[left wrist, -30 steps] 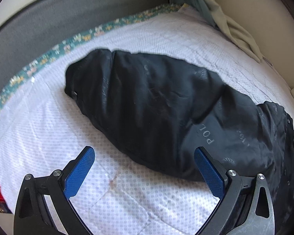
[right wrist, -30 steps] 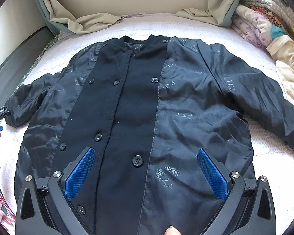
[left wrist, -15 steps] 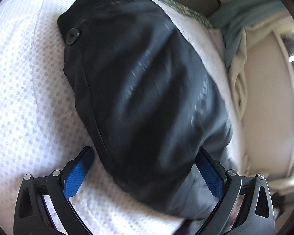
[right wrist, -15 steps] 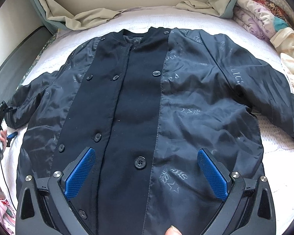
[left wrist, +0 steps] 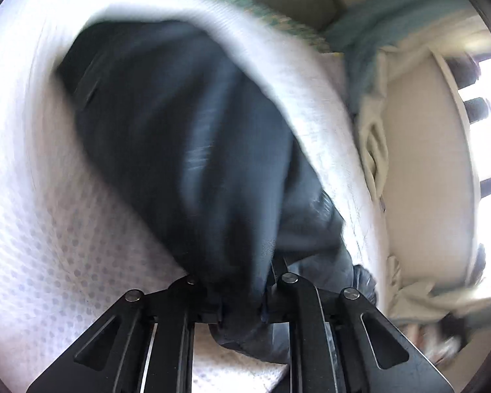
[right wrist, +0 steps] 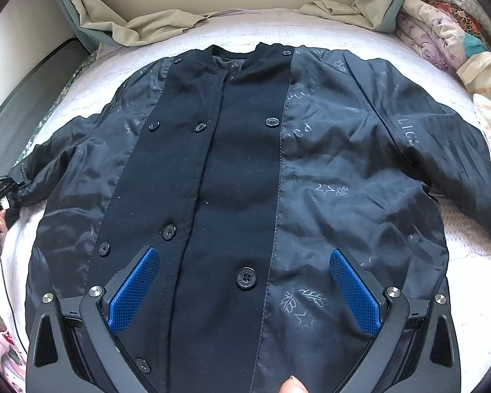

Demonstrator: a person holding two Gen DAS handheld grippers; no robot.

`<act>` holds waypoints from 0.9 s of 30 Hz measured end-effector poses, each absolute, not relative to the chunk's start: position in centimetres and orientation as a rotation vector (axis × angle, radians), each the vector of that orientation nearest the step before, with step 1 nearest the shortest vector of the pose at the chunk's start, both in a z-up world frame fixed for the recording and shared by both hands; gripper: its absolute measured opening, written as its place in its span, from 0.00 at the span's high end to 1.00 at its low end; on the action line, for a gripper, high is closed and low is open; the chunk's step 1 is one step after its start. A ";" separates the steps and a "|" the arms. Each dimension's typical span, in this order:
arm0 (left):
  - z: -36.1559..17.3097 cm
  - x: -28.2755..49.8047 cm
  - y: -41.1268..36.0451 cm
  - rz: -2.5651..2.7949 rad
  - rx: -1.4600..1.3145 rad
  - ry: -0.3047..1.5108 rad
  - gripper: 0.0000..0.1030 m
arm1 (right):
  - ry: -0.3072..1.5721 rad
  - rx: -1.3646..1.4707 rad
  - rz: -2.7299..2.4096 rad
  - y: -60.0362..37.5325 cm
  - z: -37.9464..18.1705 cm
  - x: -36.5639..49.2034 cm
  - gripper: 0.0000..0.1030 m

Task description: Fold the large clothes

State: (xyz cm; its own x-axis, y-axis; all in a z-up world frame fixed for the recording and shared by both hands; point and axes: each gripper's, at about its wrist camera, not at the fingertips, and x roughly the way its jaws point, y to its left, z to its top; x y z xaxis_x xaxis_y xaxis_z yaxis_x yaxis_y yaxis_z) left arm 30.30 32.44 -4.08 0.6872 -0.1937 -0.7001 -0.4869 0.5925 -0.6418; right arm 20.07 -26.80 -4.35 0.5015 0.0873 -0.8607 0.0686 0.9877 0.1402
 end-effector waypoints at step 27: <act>-1.9 24.9 -8.7 -0.288 0.294 0.810 0.68 | 0.994 0.283 -0.104 -31.5 -2.4 18.3 0.00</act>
